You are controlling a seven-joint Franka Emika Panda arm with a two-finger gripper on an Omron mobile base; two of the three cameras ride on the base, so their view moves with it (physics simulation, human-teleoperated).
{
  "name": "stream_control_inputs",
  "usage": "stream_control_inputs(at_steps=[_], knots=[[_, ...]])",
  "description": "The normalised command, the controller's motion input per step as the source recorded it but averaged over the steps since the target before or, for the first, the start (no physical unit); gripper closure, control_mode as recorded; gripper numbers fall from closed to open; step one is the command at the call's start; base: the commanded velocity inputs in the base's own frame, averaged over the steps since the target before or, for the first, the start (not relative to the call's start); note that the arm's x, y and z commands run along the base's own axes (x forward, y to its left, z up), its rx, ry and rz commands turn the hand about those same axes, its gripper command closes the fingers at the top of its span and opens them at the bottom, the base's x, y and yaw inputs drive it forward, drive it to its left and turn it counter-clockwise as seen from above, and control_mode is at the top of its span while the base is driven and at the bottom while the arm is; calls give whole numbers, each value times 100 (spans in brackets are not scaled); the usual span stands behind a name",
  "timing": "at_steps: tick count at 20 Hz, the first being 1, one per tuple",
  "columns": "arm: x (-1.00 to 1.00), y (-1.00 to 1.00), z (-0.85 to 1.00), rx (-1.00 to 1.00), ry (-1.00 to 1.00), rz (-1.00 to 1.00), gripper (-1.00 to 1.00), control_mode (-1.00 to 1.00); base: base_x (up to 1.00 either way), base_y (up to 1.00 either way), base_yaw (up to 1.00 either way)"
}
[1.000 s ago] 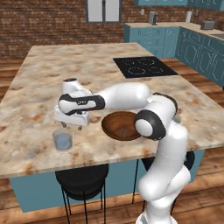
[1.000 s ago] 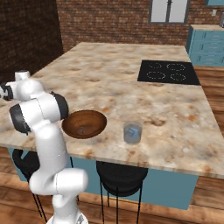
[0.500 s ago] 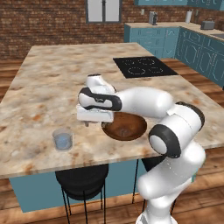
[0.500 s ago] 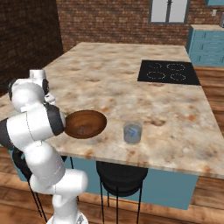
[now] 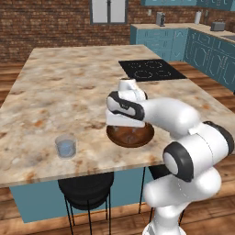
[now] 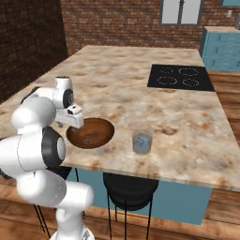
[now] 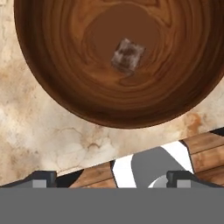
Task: There are four ice cubes in the ice bowl. Place two ice cubes in each glass of water.
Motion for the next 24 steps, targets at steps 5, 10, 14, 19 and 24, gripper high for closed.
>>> stream_control_inputs(at_steps=[5, 10, 14, 19, 24], knots=[[37, -73, -3, 0, 11, 0, -100, -100, 0, 0, 0], [52, -32, -26, -1, 1, -5, -100, -100, 0, 0, 0], [47, 0, -33, -4, 0, -16, -100, -100, 0, 0, 0], [42, 0, -26, -1, 1, -18, -100, -100, 0, 0, 0], [21, 5, -35, 0, 5, -12, -100, -100, 0, 0, 0]])
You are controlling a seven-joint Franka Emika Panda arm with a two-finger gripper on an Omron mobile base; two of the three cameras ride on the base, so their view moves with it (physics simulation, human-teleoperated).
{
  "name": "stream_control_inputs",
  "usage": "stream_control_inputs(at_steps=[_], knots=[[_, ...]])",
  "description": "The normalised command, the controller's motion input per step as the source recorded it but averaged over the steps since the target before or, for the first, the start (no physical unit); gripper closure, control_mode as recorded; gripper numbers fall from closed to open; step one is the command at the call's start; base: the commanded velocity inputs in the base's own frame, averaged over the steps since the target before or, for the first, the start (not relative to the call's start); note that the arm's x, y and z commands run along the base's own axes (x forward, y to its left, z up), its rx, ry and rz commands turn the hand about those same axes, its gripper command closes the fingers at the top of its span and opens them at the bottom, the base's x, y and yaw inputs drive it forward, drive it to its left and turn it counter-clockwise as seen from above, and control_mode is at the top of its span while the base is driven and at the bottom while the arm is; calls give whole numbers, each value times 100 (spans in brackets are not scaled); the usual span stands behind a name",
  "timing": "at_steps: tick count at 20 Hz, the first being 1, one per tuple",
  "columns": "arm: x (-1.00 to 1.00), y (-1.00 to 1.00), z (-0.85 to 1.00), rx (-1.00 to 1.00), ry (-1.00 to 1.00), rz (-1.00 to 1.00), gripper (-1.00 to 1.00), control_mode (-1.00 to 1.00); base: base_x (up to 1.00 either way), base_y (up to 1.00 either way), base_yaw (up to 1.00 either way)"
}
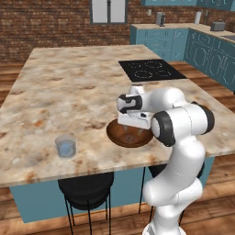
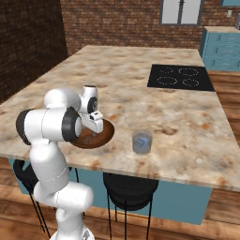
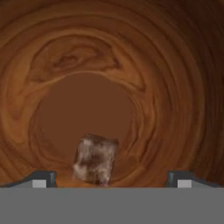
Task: There are four ice cubes in the ice bowl. Place two ice cubes in each glass of water.
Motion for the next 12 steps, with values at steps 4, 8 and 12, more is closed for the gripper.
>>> stream_control_inputs(at_steps=[4, 8, 12], knots=[[29, 20, -33, 0, 7, -8, -100, -100, 0, 0, 0], [18, 9, -28, 0, 6, -6, -100, -100, 0, 0, 0], [20, 0, -21, 0, 6, -6, -100, -100, 0, 0, 0]])
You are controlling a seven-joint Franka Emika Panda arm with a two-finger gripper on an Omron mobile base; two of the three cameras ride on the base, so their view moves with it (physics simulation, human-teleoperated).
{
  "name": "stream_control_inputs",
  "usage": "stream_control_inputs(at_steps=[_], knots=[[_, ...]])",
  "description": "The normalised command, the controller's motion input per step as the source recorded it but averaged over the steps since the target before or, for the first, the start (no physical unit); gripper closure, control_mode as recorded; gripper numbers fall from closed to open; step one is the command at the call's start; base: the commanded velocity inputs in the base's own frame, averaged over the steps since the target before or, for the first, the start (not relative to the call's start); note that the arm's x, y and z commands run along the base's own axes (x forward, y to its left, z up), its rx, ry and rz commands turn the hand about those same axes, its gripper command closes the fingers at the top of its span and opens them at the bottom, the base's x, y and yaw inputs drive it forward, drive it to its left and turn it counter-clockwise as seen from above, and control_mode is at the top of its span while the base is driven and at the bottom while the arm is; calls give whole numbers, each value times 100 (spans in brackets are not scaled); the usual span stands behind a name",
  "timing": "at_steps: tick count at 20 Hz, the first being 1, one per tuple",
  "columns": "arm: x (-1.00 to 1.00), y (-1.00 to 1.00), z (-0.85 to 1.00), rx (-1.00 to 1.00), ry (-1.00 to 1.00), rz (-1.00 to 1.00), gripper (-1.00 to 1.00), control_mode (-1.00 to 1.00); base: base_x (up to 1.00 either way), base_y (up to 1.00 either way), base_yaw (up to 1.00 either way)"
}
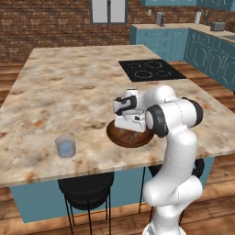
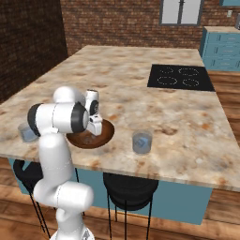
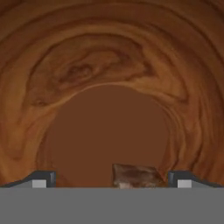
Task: There are four ice cubes in the ice bowl. Place two ice cubes in each glass of water.
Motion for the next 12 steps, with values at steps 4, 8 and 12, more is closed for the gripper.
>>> stream_control_inputs(at_steps=[4, 8, 12], knots=[[5, 0, -23, 0, 8, -6, -100, -100, 0, 0, 0], [1, 0, -20, 0, 7, -7, -100, -100, 0, 0, 0], [0, 0, -16, 0, 7, -7, -100, -100, 0, 0, 0]])
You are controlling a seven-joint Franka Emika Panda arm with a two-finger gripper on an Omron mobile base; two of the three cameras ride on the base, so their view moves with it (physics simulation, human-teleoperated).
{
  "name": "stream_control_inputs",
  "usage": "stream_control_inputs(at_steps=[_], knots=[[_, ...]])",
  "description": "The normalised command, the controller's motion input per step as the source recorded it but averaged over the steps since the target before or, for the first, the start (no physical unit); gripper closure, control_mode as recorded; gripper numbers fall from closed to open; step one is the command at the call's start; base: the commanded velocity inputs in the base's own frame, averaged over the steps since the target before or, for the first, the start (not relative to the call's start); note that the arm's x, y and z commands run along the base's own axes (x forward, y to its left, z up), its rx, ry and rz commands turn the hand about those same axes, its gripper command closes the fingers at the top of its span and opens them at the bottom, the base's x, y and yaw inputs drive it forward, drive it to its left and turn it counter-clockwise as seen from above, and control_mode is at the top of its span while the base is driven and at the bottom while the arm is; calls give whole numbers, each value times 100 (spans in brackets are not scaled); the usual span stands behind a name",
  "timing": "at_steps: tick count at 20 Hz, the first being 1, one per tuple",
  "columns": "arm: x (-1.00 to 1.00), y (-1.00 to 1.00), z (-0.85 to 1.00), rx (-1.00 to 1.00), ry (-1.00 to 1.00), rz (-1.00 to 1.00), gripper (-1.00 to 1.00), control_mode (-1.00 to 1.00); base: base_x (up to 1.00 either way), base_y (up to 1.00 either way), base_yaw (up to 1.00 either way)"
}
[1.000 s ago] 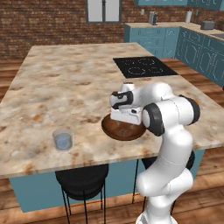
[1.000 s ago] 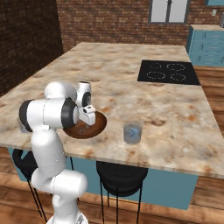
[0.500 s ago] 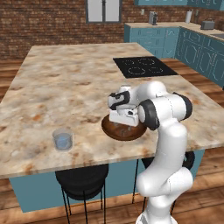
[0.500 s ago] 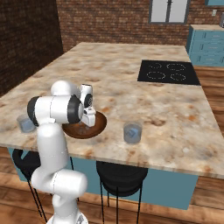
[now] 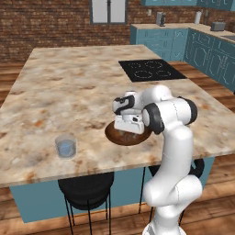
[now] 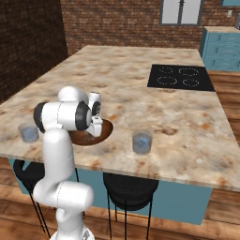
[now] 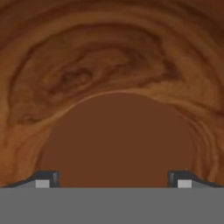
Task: There are four ice cubes in the ice bowl. Place two ice cubes in each glass of water.
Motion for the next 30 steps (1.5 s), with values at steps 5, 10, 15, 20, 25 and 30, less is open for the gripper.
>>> stream_control_inputs(at_steps=[5, 10, 15, 20, 25, 30], knots=[[-6, -6, -4, -1, 4, -7, -100, -100, 0, 0, 0], [-31, -16, 0, -4, 1, -3, -100, -100, 0, 0, 0], [-23, 0, 0, -7, 0, -6, -100, -100, 0, 0, 0], [0, 0, 0, -7, 0, -8, -100, -100, 0, 0, 0], [-3, 0, 0, -4, 0, -8, -100, -100, 0, 0, 0], [-31, 0, 1, -3, -3, -8, -100, -100, 0, 0, 0]])
